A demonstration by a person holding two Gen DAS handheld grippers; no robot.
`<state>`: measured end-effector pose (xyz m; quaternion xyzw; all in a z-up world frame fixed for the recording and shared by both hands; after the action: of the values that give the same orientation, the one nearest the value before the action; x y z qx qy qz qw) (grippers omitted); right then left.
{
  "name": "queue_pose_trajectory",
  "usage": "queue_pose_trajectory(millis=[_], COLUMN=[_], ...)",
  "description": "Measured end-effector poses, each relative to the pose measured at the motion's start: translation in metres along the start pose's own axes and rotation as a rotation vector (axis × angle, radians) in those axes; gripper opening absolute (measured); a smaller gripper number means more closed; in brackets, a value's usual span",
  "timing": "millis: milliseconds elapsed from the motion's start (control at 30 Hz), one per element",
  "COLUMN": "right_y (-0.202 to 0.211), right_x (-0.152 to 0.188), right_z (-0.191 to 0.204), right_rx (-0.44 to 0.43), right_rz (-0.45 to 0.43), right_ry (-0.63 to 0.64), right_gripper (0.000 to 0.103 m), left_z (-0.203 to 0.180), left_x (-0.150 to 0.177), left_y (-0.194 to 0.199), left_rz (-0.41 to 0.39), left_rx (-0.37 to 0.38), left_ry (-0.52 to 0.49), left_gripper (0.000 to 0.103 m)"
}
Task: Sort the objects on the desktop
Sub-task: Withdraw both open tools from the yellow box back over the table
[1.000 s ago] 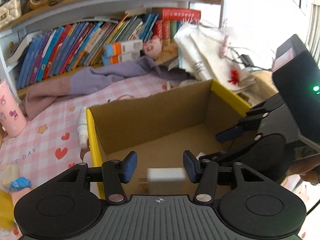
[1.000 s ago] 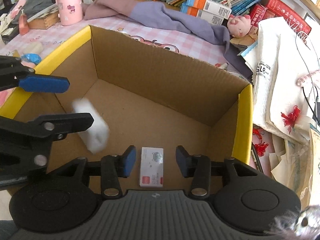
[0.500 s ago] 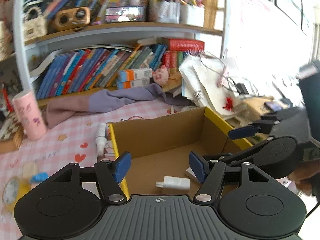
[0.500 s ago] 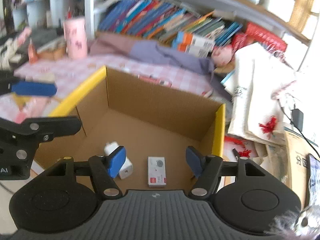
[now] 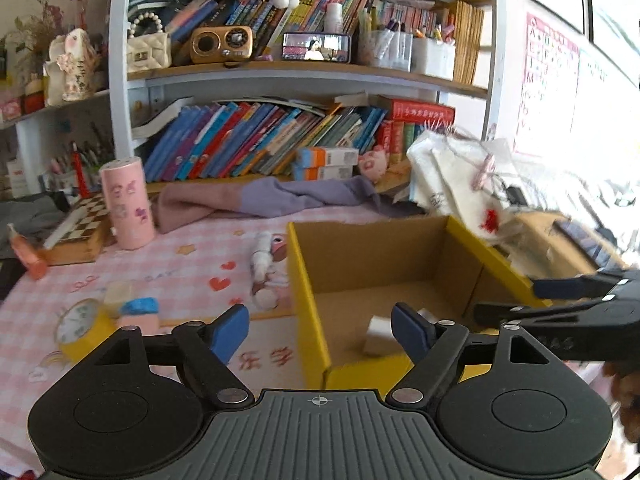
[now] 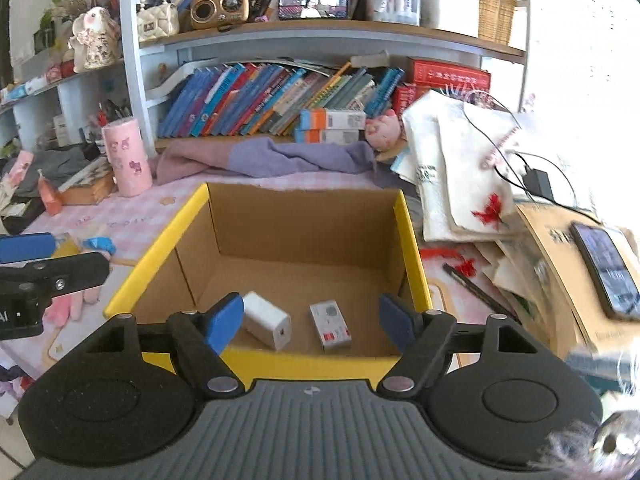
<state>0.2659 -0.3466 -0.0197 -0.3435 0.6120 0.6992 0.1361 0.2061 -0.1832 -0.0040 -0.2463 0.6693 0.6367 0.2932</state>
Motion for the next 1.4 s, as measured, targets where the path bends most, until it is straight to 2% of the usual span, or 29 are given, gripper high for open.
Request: queue_pose_trajectory(millis=[167, 467, 567, 633, 767, 967, 1200, 1400], right_y=[0.003, 0.005, 0.009, 0.01, 0.012, 0.025, 0.035, 0.035], right_x=[0.026, 0.063, 0.07, 0.077, 0.089, 0.1, 0.106, 0.108], right_z=[0.006, 0.029, 0.035, 0.043, 0.065, 0.102, 0.152, 0.185], right_rx=[0.022, 0.028, 0.035, 0.046, 0.057, 0.059, -0.003, 0.03], right_rz=[0.027, 0.112, 0.119, 0.143, 0.182, 0.172, 0.158, 0.169], right_ry=[-0.024, -0.11, -0.164, -0.189, -0.206, -0.204, -0.161, -0.105], right_gripper=[0.073, 0.076, 0.082, 0.091, 0.094, 0.099, 0.1, 0.1], left_z=[0.005, 0.015, 0.019, 0.024, 0.042, 0.076, 0.107, 0.136], left_x=[0.023, 0.052, 0.061, 0.066, 0.076, 0.088, 0.099, 0.109], left_y=[0.001, 0.006, 0.012, 0.018, 0.03, 0.042, 0.051, 0.057], left_rz=[0.039, 0.088, 0.095, 0.098, 0.106, 0.123, 0.137, 0.155], left_rx=[-0.009, 0.038, 0.039, 0.039, 0.051, 0.067, 0.068, 0.051], left_ry=[-0.015, -0.008, -0.064, -0.089, -0.101, -0.078, -0.061, -0.026], left_gripper=[0.082, 0.086, 0.086, 0.088, 0.09, 0.092, 0.092, 0.092])
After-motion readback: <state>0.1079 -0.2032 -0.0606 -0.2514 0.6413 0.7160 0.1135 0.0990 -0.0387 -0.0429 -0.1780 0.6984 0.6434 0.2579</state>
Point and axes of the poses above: each gripper's, at about its wrist camera, not at the fingertips, and y roughly against the way its jaws point, z to its left, x to its underside, the point moved 9 cm from there along -y, roughly the way its jaws point, and after that the axes turned 14 degrees about z, right-handed, at the moved point
